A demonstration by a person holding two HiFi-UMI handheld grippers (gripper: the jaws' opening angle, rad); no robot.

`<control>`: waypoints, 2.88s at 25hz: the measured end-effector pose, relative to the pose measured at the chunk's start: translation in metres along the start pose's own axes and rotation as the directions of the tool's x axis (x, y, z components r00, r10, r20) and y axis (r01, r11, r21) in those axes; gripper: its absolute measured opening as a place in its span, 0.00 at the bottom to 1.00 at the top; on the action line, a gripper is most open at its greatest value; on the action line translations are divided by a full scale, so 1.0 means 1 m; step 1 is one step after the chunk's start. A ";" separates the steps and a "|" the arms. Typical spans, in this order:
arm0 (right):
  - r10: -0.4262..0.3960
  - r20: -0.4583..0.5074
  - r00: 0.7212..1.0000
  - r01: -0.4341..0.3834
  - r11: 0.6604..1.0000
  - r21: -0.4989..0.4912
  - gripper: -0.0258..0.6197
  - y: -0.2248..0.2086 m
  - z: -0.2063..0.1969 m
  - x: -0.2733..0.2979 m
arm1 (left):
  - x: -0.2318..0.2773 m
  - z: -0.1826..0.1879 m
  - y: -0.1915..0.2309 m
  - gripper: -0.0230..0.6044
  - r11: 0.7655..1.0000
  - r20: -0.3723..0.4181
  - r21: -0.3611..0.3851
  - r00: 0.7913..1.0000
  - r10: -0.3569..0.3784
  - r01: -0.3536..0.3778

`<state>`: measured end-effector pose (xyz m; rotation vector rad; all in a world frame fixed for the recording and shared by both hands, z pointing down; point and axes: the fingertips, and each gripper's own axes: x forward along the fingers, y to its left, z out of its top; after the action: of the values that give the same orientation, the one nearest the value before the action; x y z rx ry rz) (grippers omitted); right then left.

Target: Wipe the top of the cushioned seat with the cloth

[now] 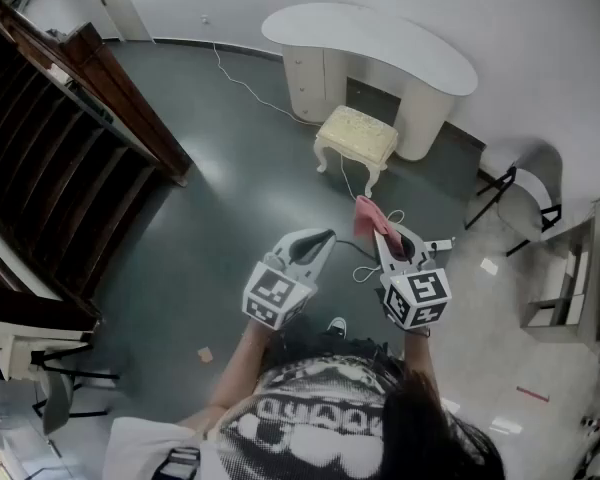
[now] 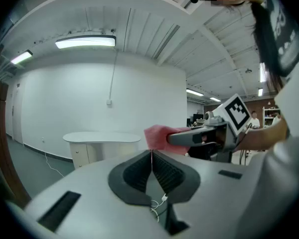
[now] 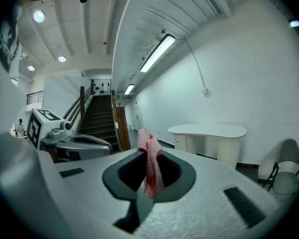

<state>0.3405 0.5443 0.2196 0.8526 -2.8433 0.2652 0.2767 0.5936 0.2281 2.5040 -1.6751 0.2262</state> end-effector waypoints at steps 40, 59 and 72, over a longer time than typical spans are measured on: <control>-0.150 -0.061 0.987 0.153 0.987 0.054 0.06 -0.097 0.054 0.379 | 0.170 0.015 0.370 0.05 0.987 -0.033 0.042 0.987 -0.157 0.158; -0.223 -0.161 0.961 0.242 0.964 0.111 0.06 -0.171 0.042 0.478 | 0.251 -0.012 0.456 0.05 0.974 -0.090 -0.046 0.970 -0.224 0.221; -0.253 -0.179 0.951 0.284 0.942 0.178 0.06 -0.332 0.040 0.584 | 0.426 0.007 0.529 0.05 0.954 -0.143 0.052 0.948 -0.286 0.295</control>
<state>0.0399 -0.0457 0.3410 1.1913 -2.5493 0.5636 -0.0516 0.0054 0.3114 2.6794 -1.2497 0.4205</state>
